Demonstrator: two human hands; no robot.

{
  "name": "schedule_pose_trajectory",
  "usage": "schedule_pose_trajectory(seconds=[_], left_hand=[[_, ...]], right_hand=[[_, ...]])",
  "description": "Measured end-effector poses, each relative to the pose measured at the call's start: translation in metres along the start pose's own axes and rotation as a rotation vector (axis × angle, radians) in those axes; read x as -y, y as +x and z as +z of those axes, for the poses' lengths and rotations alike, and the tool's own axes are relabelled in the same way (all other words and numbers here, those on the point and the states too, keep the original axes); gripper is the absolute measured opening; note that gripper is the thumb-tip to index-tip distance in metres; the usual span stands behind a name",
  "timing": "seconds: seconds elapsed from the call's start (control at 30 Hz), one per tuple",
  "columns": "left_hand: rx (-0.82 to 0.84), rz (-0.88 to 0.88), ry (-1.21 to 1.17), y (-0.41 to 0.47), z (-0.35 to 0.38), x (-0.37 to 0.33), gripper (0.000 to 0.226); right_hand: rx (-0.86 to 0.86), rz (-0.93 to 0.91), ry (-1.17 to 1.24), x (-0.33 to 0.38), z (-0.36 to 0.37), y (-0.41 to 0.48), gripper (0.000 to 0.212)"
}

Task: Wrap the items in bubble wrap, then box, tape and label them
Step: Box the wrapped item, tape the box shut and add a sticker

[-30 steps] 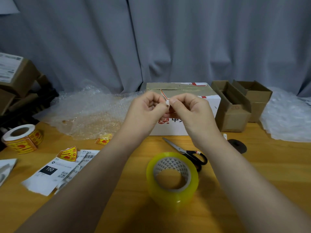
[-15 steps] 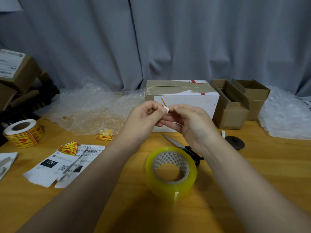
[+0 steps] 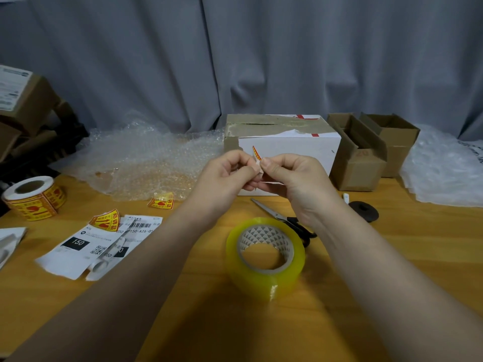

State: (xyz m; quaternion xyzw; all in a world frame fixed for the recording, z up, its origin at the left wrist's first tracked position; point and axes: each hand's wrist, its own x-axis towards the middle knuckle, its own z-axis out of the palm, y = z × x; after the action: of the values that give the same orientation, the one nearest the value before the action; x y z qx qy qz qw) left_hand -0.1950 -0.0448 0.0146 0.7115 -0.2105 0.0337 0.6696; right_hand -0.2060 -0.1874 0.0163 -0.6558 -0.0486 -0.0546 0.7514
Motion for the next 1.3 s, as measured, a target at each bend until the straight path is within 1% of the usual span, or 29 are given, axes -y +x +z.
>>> schedule_pose_trajectory(seconds=[0.13, 0.27, 0.33, 0.4, 0.43, 0.5, 0.53, 0.57, 0.63, 0.67, 0.73, 0.8, 0.83, 0.93, 1.0, 1.1, 1.17, 1.3], left_hand=[[-0.004, -0.021, -0.108, -0.002, -0.004, 0.006, 0.02], [-0.009, -0.097, -0.268, -0.005, -0.005, 0.01, 0.022], [-0.022, -0.136, -0.265, -0.004, -0.006, 0.011, 0.021], [-0.01, -0.16, -0.228, -0.002, -0.007, 0.009, 0.016], [0.007, -0.164, -0.206, 0.0, -0.007, 0.007, 0.019], [0.028, -0.158, -0.1, 0.002, -0.008, 0.007, 0.04], [0.034, -0.146, -0.032, 0.002, -0.009, 0.006, 0.04], [0.039, -0.136, 0.023, 0.003, -0.01, 0.006, 0.031], [0.047, -0.134, 0.058, 0.003, -0.012, 0.006, 0.012], [0.051, -0.133, 0.048, 0.003, -0.013, 0.006, 0.01], [0.048, -0.124, 0.027, 0.002, -0.013, 0.006, 0.01], [0.036, -0.094, 0.045, 0.0, -0.01, 0.004, 0.01], [0.031, -0.071, 0.063, -0.001, -0.008, 0.003, 0.011], [0.028, -0.031, 0.086, -0.001, -0.004, 0.001, 0.011], [0.027, -0.016, 0.109, -0.001, -0.005, 0.001, 0.012], [0.04, -0.018, 0.116, -0.001, -0.008, 0.001, 0.014], [0.05, -0.027, 0.104, -0.001, -0.01, 0.002, 0.014], [0.056, -0.07, 0.031, -0.003, -0.012, 0.006, 0.014]], right_hand=[[0.026, 0.118, 0.068, 0.003, 0.001, 0.004, 0.014], [0.051, 0.225, 0.186, 0.003, 0.001, 0.004, 0.014], [0.036, 0.204, 0.16, 0.0, 0.002, 0.004, 0.014], [0.028, 0.11, 0.035, -0.003, 0.002, 0.004, 0.014], [0.03, 0.059, -0.027, -0.005, 0.002, 0.003, 0.014], [0.036, -0.019, -0.127, -0.005, 0.001, 0.001, 0.015], [0.04, -0.041, -0.157, -0.005, 0.001, 0.0, 0.013], [0.043, -0.05, -0.168, -0.005, 0.0, 0.0, 0.012], [0.067, -0.03, -0.134, -0.004, -0.002, 0.0, 0.013], [0.09, -0.003, -0.099, -0.003, -0.003, 0.0, 0.015], [0.132, 0.052, -0.031, -0.003, -0.003, -0.001, 0.017], [0.14, 0.058, -0.001, -0.005, -0.003, -0.002, 0.035], [0.135, 0.025, -0.011, -0.006, -0.002, -0.003, 0.039], [0.08, -0.049, 0.017, -0.01, 0.002, -0.002, 0.029], [0.044, -0.052, 0.03, -0.012, 0.003, 0.0, 0.025], [0.027, -0.044, 0.015, -0.013, 0.003, 0.003, 0.012], [0.02, -0.032, -0.01, -0.011, 0.004, 0.004, 0.012], [0.008, 0.003, -0.044, -0.012, 0.007, 0.005, 0.019]])
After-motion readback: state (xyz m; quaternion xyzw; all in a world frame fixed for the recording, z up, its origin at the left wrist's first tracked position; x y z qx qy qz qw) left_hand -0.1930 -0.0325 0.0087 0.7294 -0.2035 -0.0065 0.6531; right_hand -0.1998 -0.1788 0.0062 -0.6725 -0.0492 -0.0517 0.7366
